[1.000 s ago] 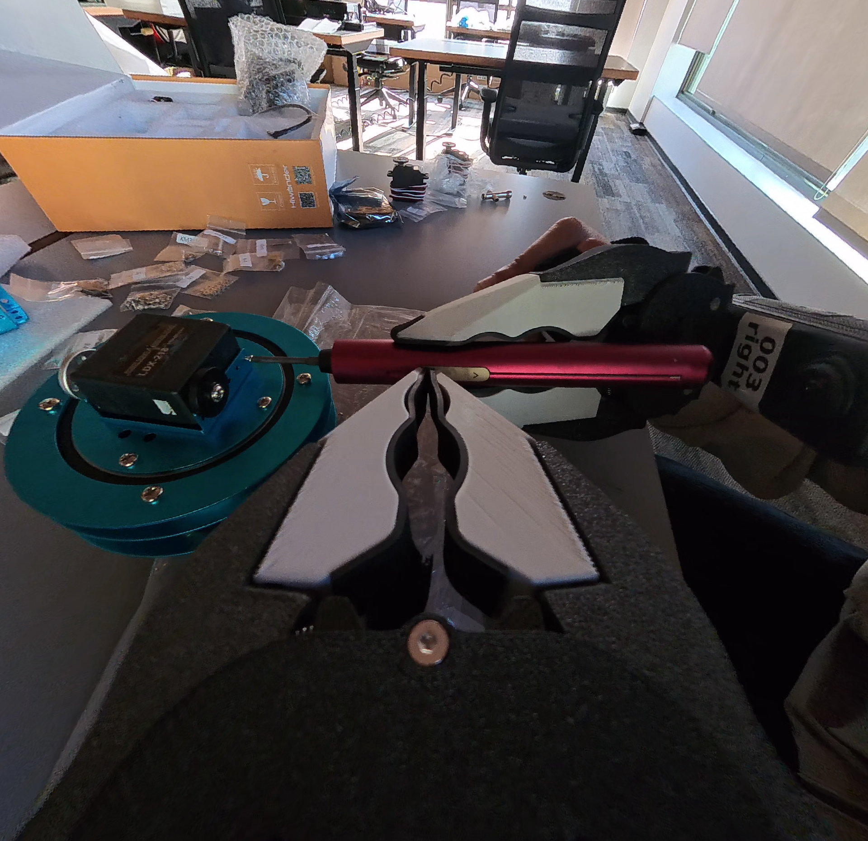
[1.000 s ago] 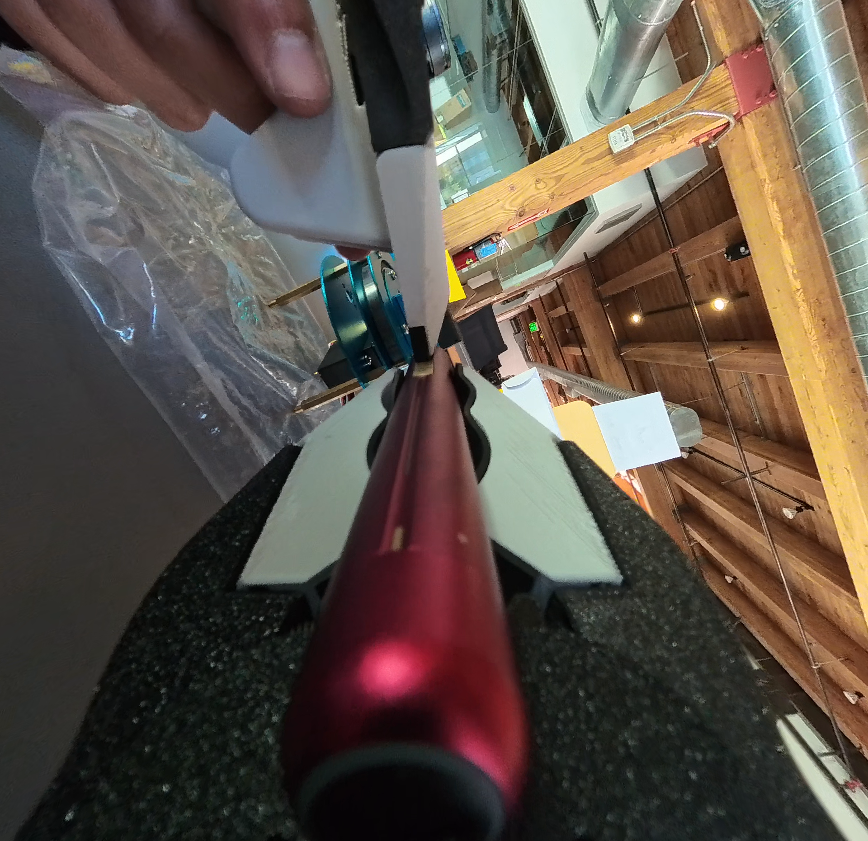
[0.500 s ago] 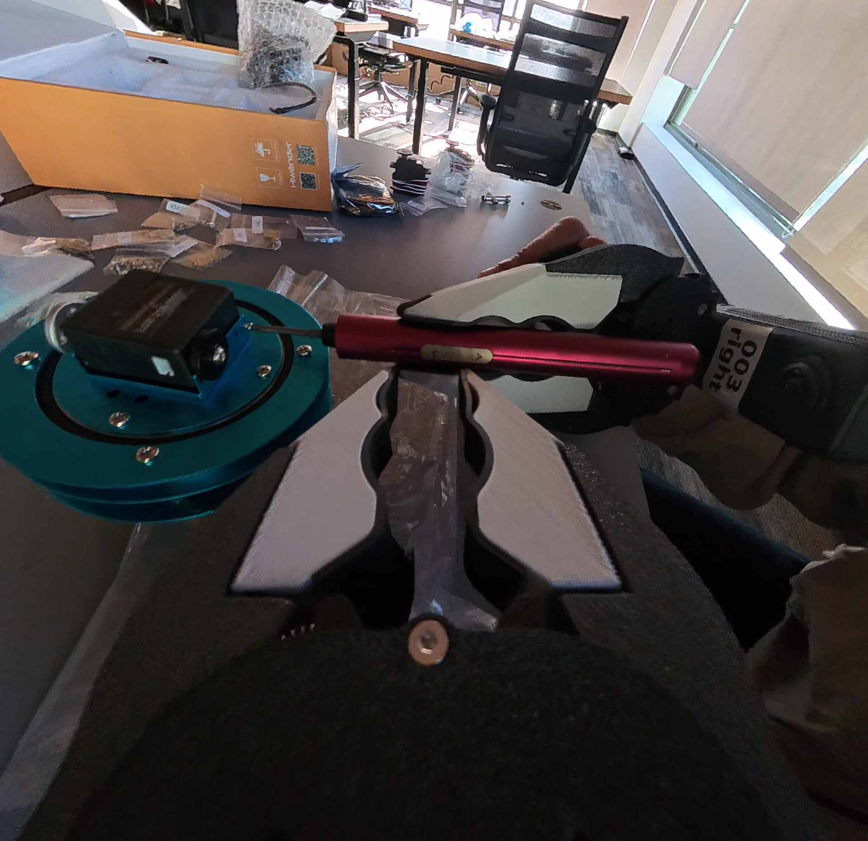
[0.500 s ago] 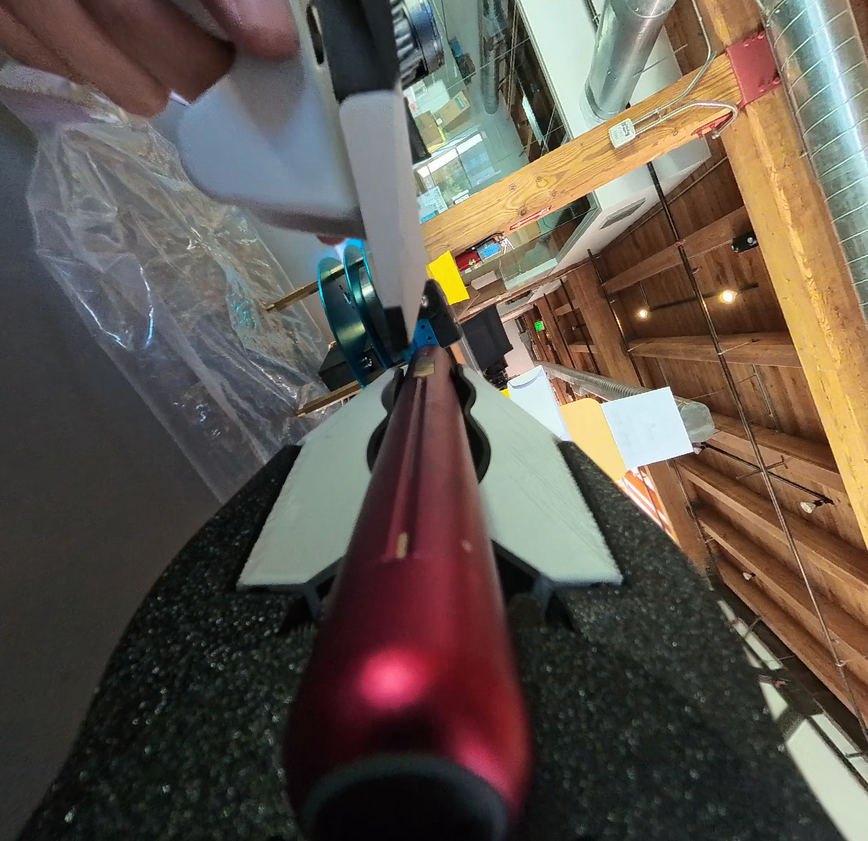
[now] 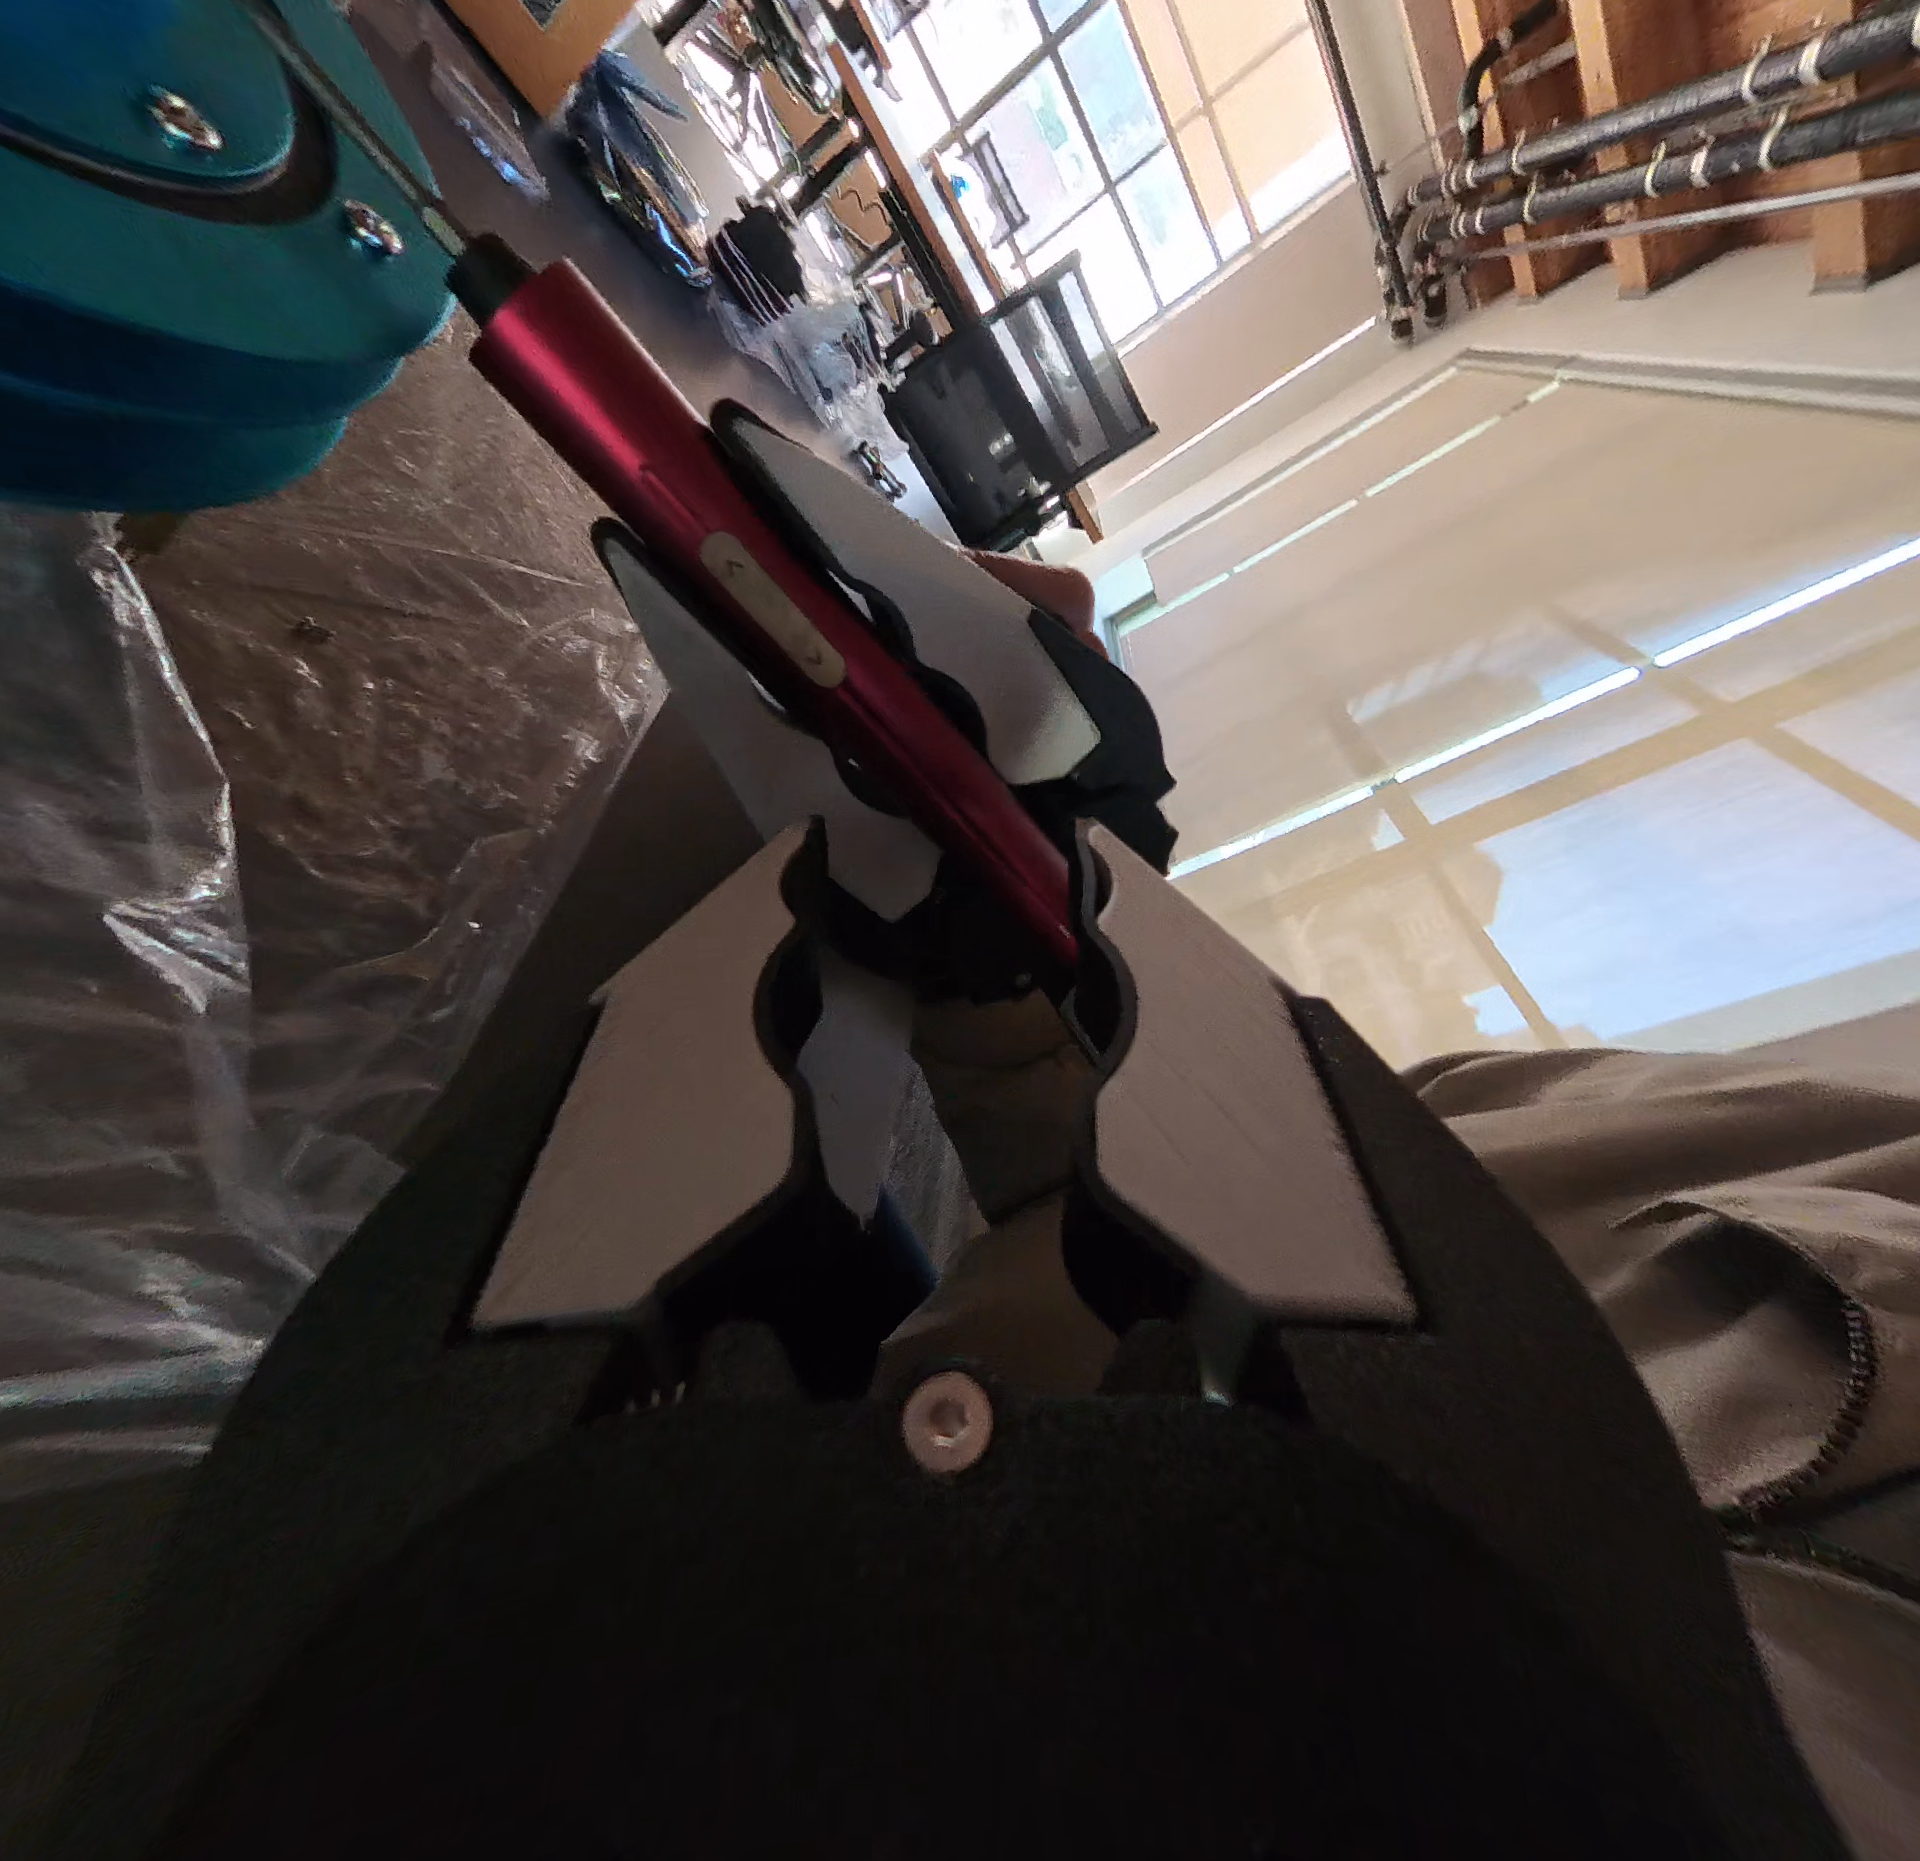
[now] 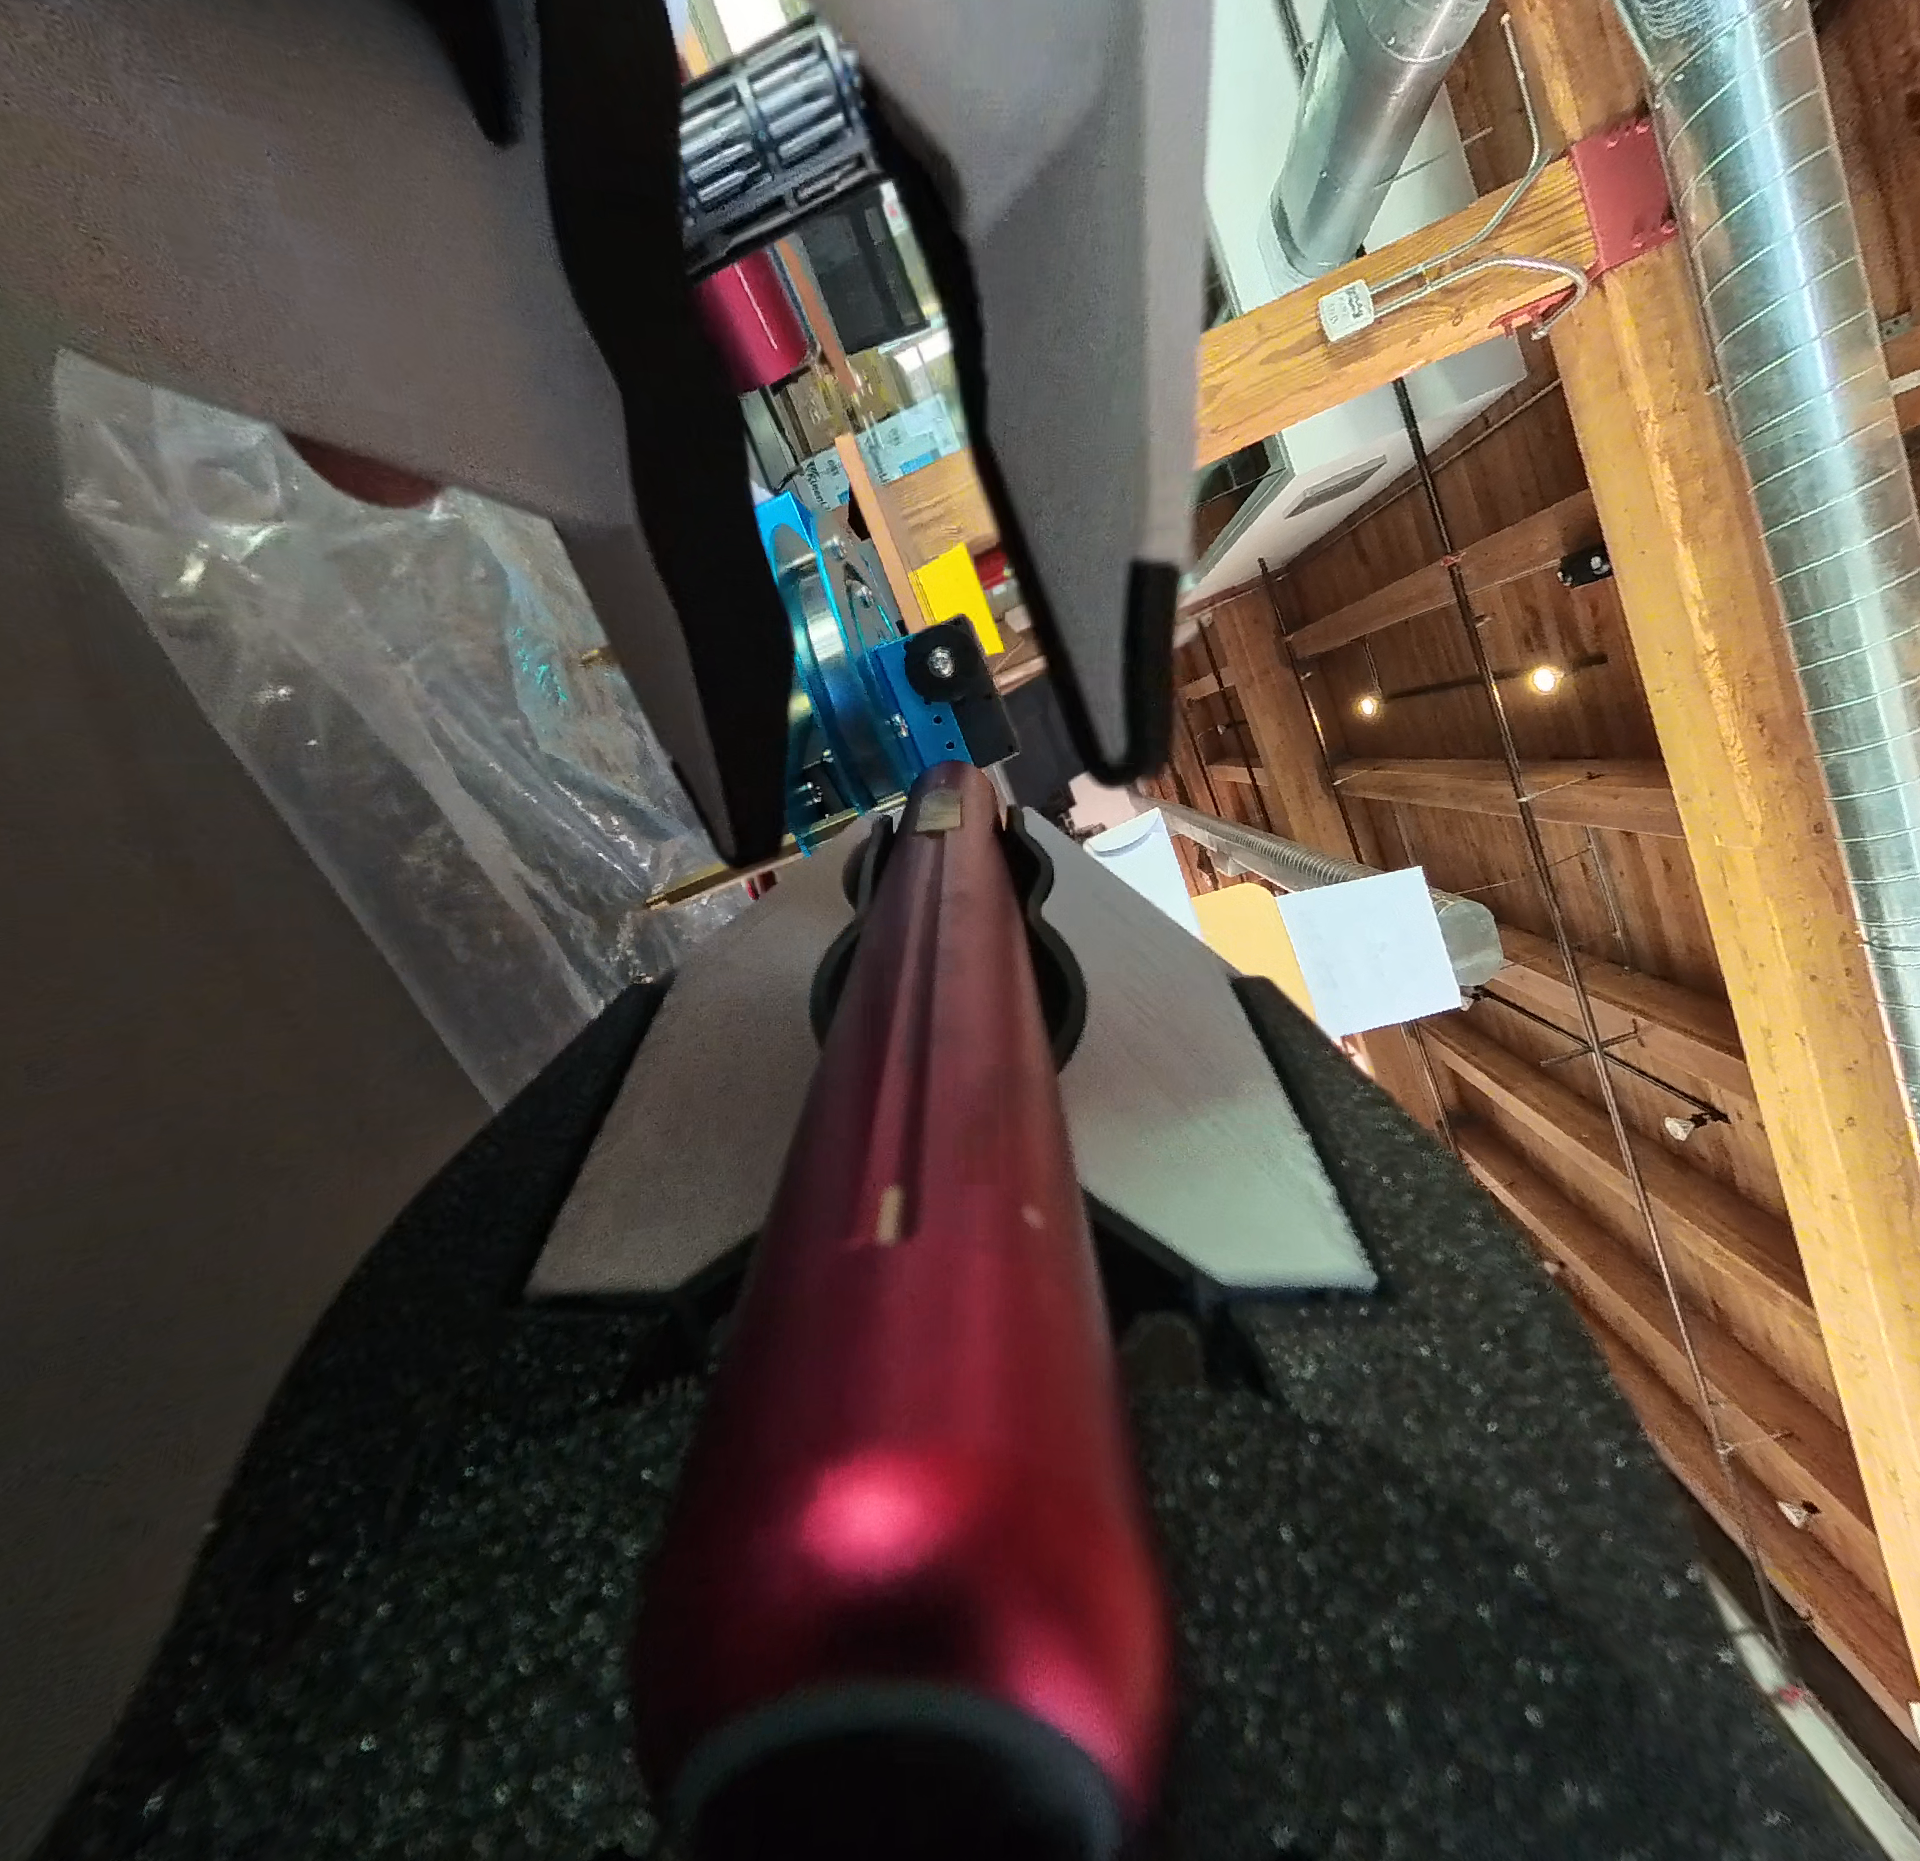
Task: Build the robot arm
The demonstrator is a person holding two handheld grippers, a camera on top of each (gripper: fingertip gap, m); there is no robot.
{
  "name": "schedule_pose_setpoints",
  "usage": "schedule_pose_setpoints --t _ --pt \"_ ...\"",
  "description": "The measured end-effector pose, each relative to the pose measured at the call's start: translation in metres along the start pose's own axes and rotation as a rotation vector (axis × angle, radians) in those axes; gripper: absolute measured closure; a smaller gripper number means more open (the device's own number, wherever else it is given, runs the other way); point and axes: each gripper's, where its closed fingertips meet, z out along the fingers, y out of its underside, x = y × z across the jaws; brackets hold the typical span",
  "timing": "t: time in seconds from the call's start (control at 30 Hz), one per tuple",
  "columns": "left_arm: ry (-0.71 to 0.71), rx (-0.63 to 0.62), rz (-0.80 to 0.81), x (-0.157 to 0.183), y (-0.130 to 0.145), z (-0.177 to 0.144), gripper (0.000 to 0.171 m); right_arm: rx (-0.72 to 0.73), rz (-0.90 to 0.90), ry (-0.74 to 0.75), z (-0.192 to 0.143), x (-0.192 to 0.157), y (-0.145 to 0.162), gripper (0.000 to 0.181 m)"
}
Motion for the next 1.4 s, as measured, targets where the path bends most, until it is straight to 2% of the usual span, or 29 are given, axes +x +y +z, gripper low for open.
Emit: schedule_pose_setpoints --t 0.17,0.27,0.37,0.47,0.5,0.57,0.63,0.7,0.73,0.83,1.0,1.17,1.4 --pt "-0.078 -0.040 -0.026 -0.009 0.012 0.012 0.128 -0.005 -0.024 0.008 0.000 -0.001 0.000 0.165" --pt "-0.129 -0.052 -0.016 -0.010 0.013 0.005 0.130 -0.008 -0.028 0.011 0.001 -0.001 0.000 0.161" --pt "-0.234 -0.012 0.137 -0.018 -0.004 -0.014 0.130 -0.009 -0.033 0.013 0.001 -0.001 0.000 0.162" --pt "-0.364 0.047 0.334 -0.041 -0.029 -0.029 0.131 -0.005 -0.020 0.009 0.001 -0.001 0.000 0.162" --pt "-0.342 0.086 0.314 -0.044 -0.036 -0.028 0.130 -0.003 -0.011 0.006 0.001 0.000 0.001 0.161" --pt "-0.187 0.155 0.134 -0.037 -0.041 -0.020 0.129 0.004 0.008 -0.001 0.001 0.000 0.001 0.162" --pt "-0.020 0.236 -0.039 -0.030 -0.044 -0.010 0.120 0.009 0.030 -0.007 0.001 0.001 0.002 0.162" --pt "0.094 0.340 -0.176 -0.025 -0.047 -0.003 0.119 0.009 0.052 -0.013 0.002 0.002 0.003 0.162" --pt "0.116 0.382 -0.230 -0.027 -0.046 -0.001 0.120 0.009 0.062 -0.016 0.002 0.003 0.004 0.162" --pt "0.139 0.464 -0.343 -0.040 -0.047 -0.001 0.143 0.013 0.098 -0.027 0.002 0.004 0.005 0.163" --pt "0.132 0.458 -0.403 -0.050 -0.052 0.007 0.145 0.021 0.166 -0.047 0.002 0.006 0.007 0.163" --pt "0.220 0.444 -0.475 -0.046 -0.050 0.008 0.145 0.020 0.172 -0.051 0.002 0.006 0.007 0.162" --pt "0.246 0.436 -0.474 -0.042 -0.049 0.011 0.149 0.024 0.212 -0.066 0.003 0.006 0.007 0.162"
